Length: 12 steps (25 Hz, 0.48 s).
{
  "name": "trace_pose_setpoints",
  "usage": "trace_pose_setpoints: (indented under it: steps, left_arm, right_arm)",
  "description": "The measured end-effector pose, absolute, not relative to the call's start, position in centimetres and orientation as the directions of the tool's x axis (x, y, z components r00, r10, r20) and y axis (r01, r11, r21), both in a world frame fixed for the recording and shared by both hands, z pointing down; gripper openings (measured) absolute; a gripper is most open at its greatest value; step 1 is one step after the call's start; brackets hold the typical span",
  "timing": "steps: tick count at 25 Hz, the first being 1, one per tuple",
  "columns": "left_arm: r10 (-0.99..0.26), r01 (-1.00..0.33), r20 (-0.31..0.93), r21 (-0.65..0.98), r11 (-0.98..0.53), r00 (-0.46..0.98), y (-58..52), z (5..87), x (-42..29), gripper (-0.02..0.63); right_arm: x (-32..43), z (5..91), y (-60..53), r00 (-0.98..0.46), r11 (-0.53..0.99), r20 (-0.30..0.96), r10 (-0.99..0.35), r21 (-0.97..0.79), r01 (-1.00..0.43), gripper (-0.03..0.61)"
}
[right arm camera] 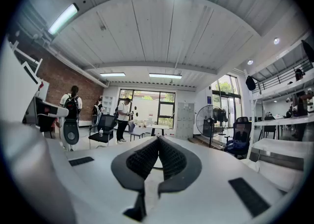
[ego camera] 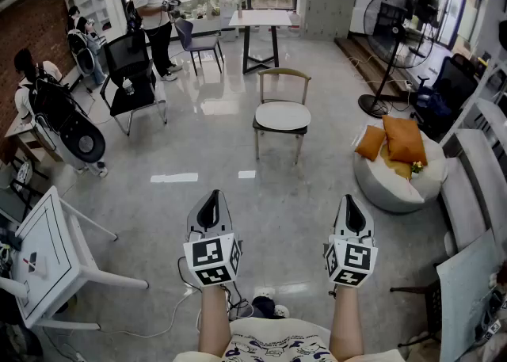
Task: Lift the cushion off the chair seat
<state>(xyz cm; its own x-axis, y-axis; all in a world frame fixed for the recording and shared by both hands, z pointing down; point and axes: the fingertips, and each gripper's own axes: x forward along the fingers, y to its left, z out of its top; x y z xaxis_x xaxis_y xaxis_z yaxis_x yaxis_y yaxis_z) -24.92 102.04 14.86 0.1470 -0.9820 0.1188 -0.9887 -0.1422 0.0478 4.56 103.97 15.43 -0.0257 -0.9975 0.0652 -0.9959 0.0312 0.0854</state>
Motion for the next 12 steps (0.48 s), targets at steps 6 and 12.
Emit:
trace_pose_setpoints:
  steps: [6, 12]
  left_arm:
    - [-0.982, -0.989, 0.119, 0.046, -0.140, 0.144, 101.3, 15.1, -26.3, 0.014]
    - [-0.983, -0.989, 0.122, 0.052, -0.135, 0.141, 99.9, 15.8, -26.7, 0.014]
  right_arm:
    - [3.3, 15.5, 103.2, -0.025, 0.030, 0.063, -0.998, 0.087, -0.996, 0.011]
    - [3.0, 16.1, 101.8, -0.027, 0.034, 0.067, -0.997, 0.094, -0.995, 0.011]
